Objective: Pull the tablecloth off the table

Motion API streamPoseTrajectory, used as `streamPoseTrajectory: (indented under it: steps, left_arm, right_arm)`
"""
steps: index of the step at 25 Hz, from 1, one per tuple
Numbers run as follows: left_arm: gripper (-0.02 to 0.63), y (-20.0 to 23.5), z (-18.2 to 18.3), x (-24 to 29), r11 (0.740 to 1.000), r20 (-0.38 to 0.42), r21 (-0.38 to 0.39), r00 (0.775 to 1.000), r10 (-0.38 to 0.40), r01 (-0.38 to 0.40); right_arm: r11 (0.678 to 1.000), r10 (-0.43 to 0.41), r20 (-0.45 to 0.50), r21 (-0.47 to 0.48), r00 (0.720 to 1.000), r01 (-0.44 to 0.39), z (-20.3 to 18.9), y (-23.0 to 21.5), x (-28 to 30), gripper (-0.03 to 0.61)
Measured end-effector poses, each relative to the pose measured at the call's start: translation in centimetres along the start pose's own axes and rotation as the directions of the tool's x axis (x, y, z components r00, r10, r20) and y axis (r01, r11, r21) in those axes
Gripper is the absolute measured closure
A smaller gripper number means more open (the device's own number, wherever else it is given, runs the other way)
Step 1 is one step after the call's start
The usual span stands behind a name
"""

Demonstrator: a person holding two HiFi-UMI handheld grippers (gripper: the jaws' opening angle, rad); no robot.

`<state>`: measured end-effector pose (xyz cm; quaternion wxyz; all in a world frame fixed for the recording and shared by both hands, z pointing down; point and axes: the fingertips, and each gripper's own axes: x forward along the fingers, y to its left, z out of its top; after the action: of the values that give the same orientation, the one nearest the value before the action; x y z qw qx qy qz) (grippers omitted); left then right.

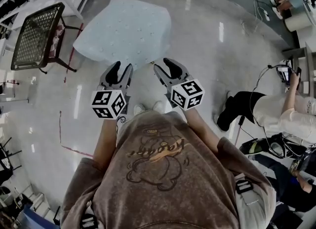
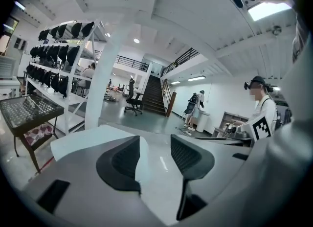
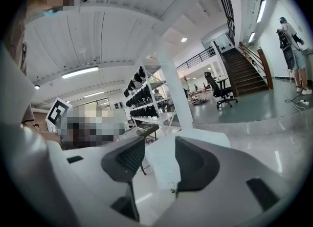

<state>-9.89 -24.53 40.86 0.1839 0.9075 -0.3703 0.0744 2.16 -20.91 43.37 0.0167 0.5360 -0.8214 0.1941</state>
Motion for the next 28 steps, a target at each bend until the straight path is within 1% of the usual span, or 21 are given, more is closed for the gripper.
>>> streamPoseTrajectory:
  steps: [2, 3, 6, 8, 11, 14, 16, 19, 21, 28]
  left_arm:
    - [0.383, -0.1, -0.3, 0.2, 1.0, -0.004, -0.015, 1.0, -0.027, 0.027]
    - [0.365, -0.2, -0.6, 0.3, 0.999, -0.011, -0.019, 0.999, -0.041, 0.041]
    - [0.335, -0.2, -1.8, 0.5, 0.996, -0.044, -0.034, 0.995, -0.085, 0.084]
    - [0.331, -0.2, -2.4, 0.5, 0.993, -0.056, -0.054, 0.992, -0.111, 0.108]
    - [0.331, -0.6, -3.3, 0.4, 0.988, -0.062, -0.078, 0.988, -0.14, 0.135]
    - [0.333, -0.8, -4.3, 1.1, 0.986, -0.081, -0.085, 0.985, -0.154, 0.147]
    - [0.333, -0.5, -5.1, 1.6, 0.983, -0.088, -0.103, 0.983, -0.16, 0.15]
    - [0.333, 0.0, -6.3, 2.0, 0.979, -0.089, -0.152, 0.984, -0.154, 0.139]
    - [0.331, 0.7, -7.2, 2.7, 0.975, -0.09, -0.184, 0.986, -0.14, 0.121]
    - [0.332, 2.5, -10.7, 4.6, 0.962, -0.1, -0.271, 0.993, -0.06, 0.031]
  right_arm:
    - [1.0, 0.005, -0.008, 0.013, 1.0, -0.005, -0.3, 0.2, 0.2, 0.366]
    - [1.0, 0.003, -0.011, 0.019, 1.0, -0.003, -0.5, 0.3, 0.2, 0.359]
    - [0.999, -0.007, -0.018, 0.043, 1.0, 0.007, -1.4, 0.5, 0.5, 0.332]
    - [0.998, -0.007, -0.024, 0.057, 1.0, 0.009, -1.9, 0.8, 0.7, 0.316]
    - [0.997, -0.004, -0.036, 0.073, 0.999, 0.006, -2.8, 1.0, 0.5, 0.31]
    - [0.995, -0.004, -0.052, 0.096, 0.999, 0.009, -3.8, 0.4, 0.5, 0.308]
    - [0.993, 0.008, -0.069, 0.115, 0.998, 0.0, -4.6, 0.1, 0.8, 0.3]
    - [0.989, 0.061, -0.109, 0.141, 0.992, -0.045, -6.1, -0.3, 1.6, 0.267]
    - [0.985, 0.086, -0.136, 0.157, 0.987, -0.064, -7.0, -1.0, 2.3, 0.261]
    - [0.969, 0.18, -0.222, 0.209, 0.958, -0.134, -10.1, -4.1, 4.9, 0.265]
